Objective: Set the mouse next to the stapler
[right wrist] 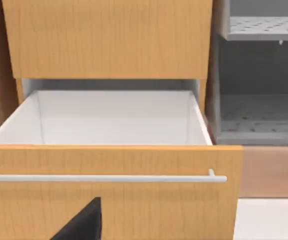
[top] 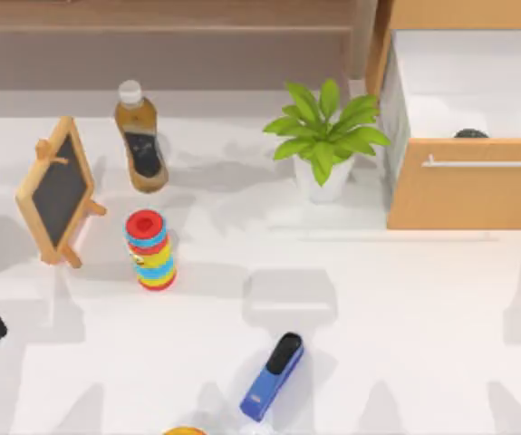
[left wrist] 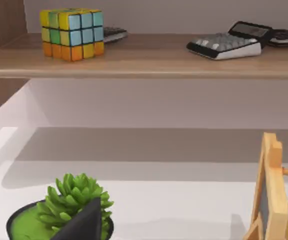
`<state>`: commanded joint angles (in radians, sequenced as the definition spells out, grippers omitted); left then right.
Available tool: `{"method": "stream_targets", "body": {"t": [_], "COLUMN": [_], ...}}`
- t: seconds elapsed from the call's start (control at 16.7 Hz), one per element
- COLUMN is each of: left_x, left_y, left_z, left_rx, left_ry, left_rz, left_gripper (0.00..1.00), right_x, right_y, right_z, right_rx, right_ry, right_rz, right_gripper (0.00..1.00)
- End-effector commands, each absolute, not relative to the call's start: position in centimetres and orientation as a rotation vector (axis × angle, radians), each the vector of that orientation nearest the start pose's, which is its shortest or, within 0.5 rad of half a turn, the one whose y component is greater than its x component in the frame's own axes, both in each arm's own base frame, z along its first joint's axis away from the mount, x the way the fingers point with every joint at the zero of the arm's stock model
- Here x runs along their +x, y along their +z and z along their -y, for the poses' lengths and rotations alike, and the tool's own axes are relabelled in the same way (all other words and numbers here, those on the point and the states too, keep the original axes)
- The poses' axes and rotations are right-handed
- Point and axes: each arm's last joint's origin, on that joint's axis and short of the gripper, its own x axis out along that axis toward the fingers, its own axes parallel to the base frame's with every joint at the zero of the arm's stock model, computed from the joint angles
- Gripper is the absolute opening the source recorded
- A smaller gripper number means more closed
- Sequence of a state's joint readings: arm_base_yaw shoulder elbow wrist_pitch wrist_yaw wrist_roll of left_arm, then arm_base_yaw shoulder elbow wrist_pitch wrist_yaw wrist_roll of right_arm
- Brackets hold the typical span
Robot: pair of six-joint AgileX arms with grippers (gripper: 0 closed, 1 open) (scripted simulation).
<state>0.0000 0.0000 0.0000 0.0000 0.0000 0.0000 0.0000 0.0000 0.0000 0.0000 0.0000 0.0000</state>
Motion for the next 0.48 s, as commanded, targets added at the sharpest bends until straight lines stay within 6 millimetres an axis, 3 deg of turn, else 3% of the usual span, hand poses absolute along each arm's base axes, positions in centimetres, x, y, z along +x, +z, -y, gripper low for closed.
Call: {"method": "stream_targets", "body": {"t": [0.24,0.48], "left_x": [10.6,10.6], "left_y": [16.0,16.0], "left_z": [0.1,0.1], "left_rx": [0.0,0.0], "left_ry": [0.0,0.0], "left_rz": [0.0,0.0], "left_gripper": [1.0,1.0], "right_x": [10.6,10.7], "right_y": [16.5,19.7], "right_z": [0.1,-0.2], "right_rx": [0.007,0.052], "right_ry": [0.013,0.069], "right_rz": [-0.02,-0.112], "right_gripper": [1.0,1.0]}}
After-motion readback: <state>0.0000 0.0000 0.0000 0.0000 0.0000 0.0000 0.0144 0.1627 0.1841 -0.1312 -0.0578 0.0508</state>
